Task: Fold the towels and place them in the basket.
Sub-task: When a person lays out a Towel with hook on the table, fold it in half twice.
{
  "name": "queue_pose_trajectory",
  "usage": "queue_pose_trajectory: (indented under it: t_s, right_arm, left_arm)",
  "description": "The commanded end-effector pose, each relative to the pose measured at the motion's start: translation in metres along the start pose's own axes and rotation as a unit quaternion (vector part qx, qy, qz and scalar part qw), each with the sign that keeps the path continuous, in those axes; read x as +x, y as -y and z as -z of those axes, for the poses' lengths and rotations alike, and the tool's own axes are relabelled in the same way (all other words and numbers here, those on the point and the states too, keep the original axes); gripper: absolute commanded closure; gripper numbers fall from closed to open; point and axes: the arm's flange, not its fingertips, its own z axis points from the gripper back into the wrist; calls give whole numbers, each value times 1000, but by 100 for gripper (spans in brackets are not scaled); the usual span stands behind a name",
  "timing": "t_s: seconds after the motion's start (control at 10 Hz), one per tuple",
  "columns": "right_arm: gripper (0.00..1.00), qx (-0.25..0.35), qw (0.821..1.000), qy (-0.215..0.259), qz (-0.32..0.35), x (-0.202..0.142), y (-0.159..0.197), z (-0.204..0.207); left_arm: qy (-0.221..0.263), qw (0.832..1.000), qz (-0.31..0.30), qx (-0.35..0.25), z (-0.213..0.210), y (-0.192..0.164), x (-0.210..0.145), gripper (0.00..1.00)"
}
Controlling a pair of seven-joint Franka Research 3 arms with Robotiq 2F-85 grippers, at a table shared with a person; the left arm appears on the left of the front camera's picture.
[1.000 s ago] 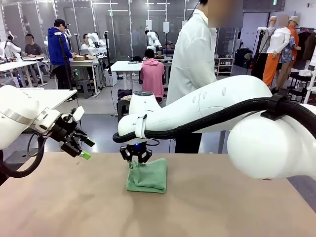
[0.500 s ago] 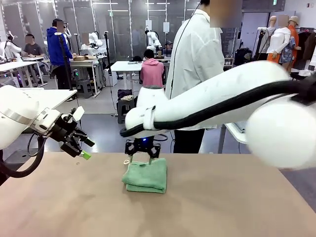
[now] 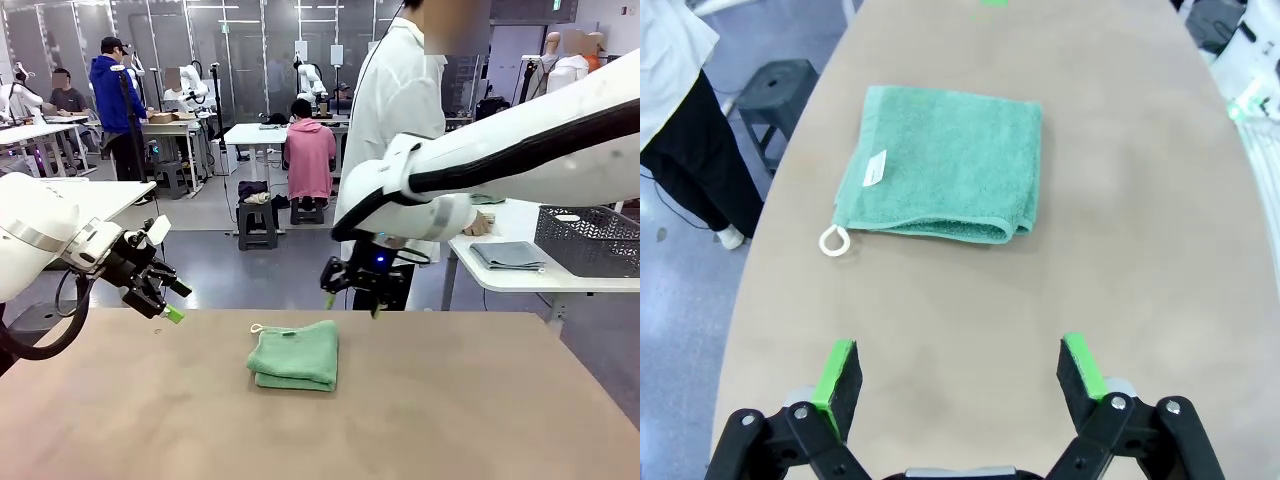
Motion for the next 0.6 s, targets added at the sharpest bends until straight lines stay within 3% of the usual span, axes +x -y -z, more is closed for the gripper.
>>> queue_pose_trajectory:
  t_s: [0.0,0.1,0.2,0.5]
  right_arm:
    - [1,-6,1000,1,-3,-11,10,-3]
    - [1,-43,999,7,-9,0,7,-2]
    - [1,-3,1000,2,4,-6,10,-8]
    - [1,-3,1000,2,4,-6,10,-8]
  left_arm:
    - [-1,1000,1,1,0,-1,0,1]
    - [-1,1000,1,1,0,-1,0,1]
    - [-1,1000,1,1,0,-1,0,1]
    - [-1,1000,1,1,0,-1,0,1]
